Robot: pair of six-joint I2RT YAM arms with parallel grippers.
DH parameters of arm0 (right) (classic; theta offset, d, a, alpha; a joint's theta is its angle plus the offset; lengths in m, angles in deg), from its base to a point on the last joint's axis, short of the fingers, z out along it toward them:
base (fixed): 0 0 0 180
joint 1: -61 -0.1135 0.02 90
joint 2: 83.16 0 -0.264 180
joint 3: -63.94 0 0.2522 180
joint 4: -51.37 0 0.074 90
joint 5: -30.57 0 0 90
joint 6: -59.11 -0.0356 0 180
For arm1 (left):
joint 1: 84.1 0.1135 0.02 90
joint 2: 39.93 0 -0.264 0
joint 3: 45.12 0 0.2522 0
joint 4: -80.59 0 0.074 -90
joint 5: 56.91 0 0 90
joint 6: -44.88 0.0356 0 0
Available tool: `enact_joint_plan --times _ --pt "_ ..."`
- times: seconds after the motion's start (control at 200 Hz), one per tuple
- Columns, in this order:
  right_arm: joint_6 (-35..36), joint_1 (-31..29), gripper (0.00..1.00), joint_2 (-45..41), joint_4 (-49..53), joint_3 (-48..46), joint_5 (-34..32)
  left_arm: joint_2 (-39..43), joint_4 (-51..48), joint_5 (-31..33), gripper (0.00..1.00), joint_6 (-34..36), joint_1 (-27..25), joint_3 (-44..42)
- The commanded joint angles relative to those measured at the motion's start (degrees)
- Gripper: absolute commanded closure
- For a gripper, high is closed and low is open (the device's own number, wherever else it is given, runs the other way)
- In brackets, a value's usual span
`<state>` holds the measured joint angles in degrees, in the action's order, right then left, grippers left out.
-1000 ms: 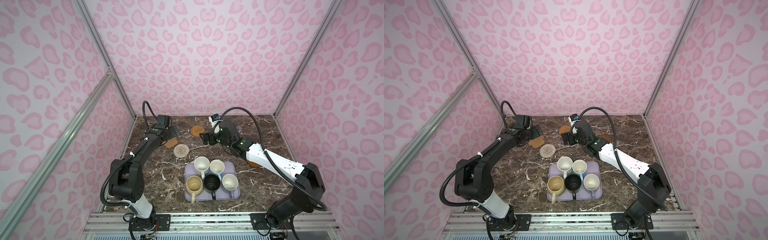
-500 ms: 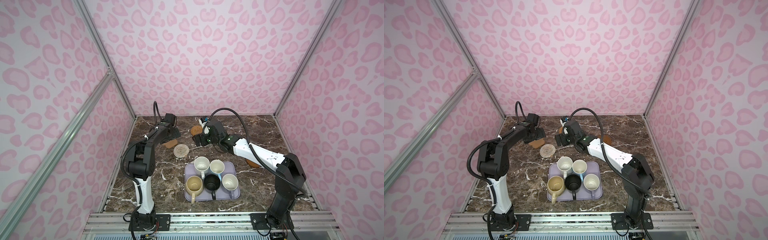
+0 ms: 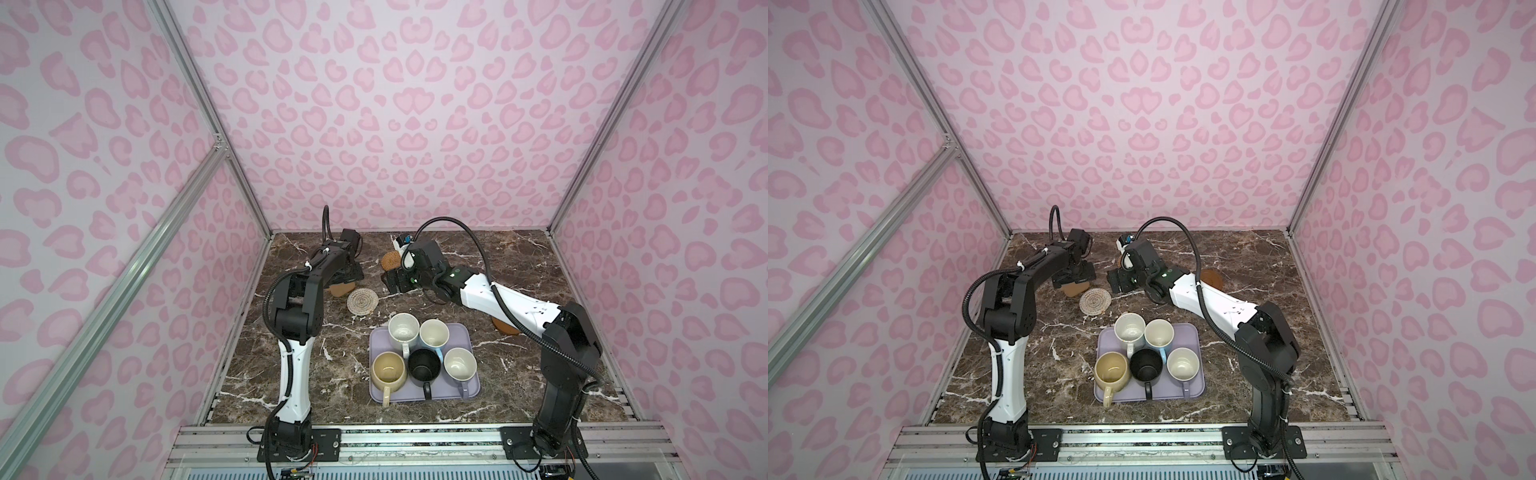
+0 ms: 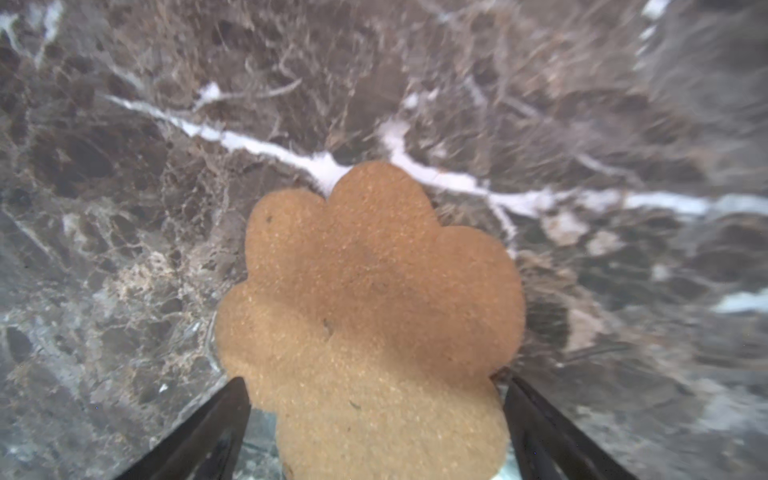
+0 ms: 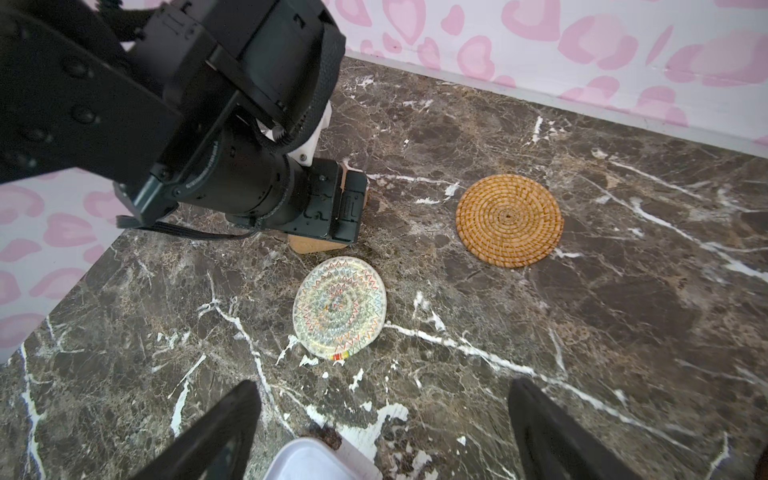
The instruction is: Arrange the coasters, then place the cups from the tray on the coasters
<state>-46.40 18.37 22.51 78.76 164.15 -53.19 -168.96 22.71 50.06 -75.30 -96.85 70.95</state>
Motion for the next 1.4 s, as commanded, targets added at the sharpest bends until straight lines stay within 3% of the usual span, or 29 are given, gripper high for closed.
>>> enact_joint_plan --times 0.0,0.355,0.605,1.11,1.345,1.395 --pt "-0.04 -0.02 0.05 0.15 1.14 0.14 0.34 -0.13 -2.14 1.28 0.03 0.03 -0.15 -0.12" --pt "-0.48 -0.02 0.07 -0.20 1.28 -0.24 1.60 1.34 -2.23 -0.89 0.02 3.84 -0.12 -3.65" --pt "-0.84 -0.08 0.09 -0.45 1.05 -0.67 2.89 3.14 -1.76 -2.18 0.11 6.83 -0.16 -7.39" --pt "-1.43 -0.19 0.11 -0.20 1.31 -0.15 4.21 8.17 1.40 -6.83 0.10 10.73 -1.64 -14.62" --pt "-2.06 -0.37 0.12 0.06 0.55 -0.32 4.28 10.25 2.42 -4.16 0.10 5.76 -0.67 -13.89" --pt "-2.07 -0.43 0.12 0.06 0.60 -0.41 4.31 10.62 3.12 -4.63 0.04 4.62 -0.06 -13.48"
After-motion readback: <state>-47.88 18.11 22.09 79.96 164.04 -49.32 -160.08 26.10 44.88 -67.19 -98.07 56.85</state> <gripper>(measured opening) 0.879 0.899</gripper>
